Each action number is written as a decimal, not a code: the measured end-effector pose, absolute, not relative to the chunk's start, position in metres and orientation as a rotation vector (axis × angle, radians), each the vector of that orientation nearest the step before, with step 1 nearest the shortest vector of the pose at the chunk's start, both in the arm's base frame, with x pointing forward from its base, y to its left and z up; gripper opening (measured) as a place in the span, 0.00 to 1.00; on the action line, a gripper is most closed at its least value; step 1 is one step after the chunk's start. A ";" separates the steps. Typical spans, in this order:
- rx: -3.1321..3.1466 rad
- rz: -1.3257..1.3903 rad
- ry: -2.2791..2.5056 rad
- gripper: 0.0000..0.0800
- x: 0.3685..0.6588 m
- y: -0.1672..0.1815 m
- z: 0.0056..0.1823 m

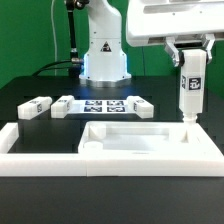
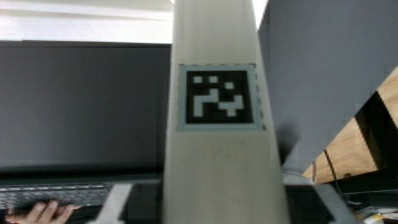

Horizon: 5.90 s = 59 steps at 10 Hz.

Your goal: Assemble desk

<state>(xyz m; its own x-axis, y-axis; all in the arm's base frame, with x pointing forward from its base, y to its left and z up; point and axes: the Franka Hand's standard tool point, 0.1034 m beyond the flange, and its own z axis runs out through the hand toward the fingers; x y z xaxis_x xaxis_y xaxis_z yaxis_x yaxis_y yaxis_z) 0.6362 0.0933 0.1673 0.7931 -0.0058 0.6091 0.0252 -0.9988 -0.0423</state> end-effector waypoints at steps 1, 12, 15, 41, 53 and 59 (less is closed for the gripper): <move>-2.929 -0.995 -0.014 0.36 0.636 0.093 0.167; -2.968 -0.976 -0.056 0.36 0.649 0.087 0.134; -2.963 -0.989 -0.062 0.36 0.655 0.090 0.134; -3.040 -0.665 -0.194 0.81 0.651 0.109 0.120; -3.113 -0.055 -0.008 0.65 0.661 0.087 0.123; -2.963 -0.105 0.879 0.36 0.664 0.095 0.122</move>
Offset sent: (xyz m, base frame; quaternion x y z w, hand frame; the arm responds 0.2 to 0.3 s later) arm 0.0076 -0.0231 -0.0149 -0.1055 0.0556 -0.1044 0.9874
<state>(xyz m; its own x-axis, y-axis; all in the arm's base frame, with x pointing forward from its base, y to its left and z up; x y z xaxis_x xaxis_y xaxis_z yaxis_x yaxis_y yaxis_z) 0.6640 0.0955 0.1217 0.8362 -0.5461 0.0508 -0.5427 -0.8373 -0.0663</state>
